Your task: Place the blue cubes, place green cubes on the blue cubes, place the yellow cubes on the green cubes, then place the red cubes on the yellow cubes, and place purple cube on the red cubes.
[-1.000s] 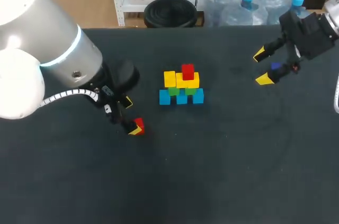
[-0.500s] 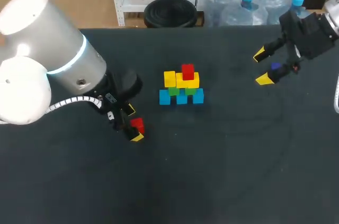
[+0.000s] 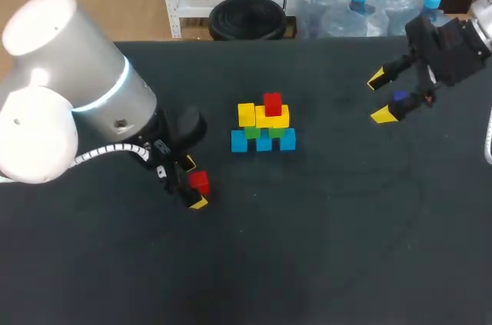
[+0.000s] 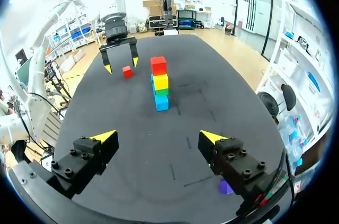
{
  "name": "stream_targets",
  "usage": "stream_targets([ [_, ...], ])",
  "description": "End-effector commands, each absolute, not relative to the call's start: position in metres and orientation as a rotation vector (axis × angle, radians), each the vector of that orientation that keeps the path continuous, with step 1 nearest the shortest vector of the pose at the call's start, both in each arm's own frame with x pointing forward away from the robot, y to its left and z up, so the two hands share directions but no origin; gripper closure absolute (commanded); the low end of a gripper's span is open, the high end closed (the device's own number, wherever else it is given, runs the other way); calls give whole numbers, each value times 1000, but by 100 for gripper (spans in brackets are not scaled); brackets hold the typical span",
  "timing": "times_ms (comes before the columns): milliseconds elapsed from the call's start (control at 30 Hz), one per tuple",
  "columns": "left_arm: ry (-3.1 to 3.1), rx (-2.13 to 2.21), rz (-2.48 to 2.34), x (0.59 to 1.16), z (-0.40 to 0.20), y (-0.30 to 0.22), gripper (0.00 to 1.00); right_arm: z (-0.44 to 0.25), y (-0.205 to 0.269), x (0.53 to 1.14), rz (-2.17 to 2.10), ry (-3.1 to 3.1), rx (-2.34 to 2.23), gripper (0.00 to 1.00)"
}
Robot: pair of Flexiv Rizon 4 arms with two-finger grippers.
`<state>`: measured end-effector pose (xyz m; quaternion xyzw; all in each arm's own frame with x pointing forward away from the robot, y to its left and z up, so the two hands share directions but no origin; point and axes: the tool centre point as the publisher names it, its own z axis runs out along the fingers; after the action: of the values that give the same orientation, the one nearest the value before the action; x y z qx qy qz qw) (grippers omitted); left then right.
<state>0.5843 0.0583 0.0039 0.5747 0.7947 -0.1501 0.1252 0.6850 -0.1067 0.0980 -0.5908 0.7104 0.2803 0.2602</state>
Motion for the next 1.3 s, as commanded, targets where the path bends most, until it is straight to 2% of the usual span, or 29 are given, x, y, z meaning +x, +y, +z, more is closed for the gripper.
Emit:
stream_targets([
  [33, 2319, 1678, -443, 589, -1, 56, 0, 97, -106, 686, 762, 1922, -1601, 0],
  [167, 2320, 1682, -445, 590, -2, 56, 0, 97, -106, 686, 762, 1922, -1601, 0],
  [300, 2317, 1685, -443, 592, -2, 54, 16, 97, -106, 686, 762, 1922, -1601, 0],
  [333, 2317, 1686, -443, 593, -2, 54, 24, 97, -106, 686, 762, 1922, -1601, 0],
  [367, 2316, 1688, -442, 593, -2, 54, 49, 97, -106, 686, 762, 1922, -1601, 0],
  [433, 2313, 1692, -442, 594, -3, 53, 55, 97, -106, 686, 762, 1922, -1601, 0],
  [467, 2312, 1693, -442, 594, -3, 53, 63, 97, -106, 686, 762, 1922, -1601, 0],
  [533, 2309, 1696, -440, 595, -3, 53, 81, 97, -106, 686, 762, 1922, -1601, 0],
  [567, 2307, 1697, -440, 595, -3, 53, 98, 97, -106, 686, 762, 1922, -1601, 0],
  [600, 2306, 1697, -441, 595, -3, 53, 100, 97, -106, 686, 762, 1922, -1601, 0],
  [900, 2283, 1712, -438, 594, 4, 51, 100, 97, -106, 686, 762, 1922, -1601, 0],
  [1300, 2266, 1814, -414, 603, 42, 49, 100, 97, -106, 686, 762, 1922, -1601, 0],
])
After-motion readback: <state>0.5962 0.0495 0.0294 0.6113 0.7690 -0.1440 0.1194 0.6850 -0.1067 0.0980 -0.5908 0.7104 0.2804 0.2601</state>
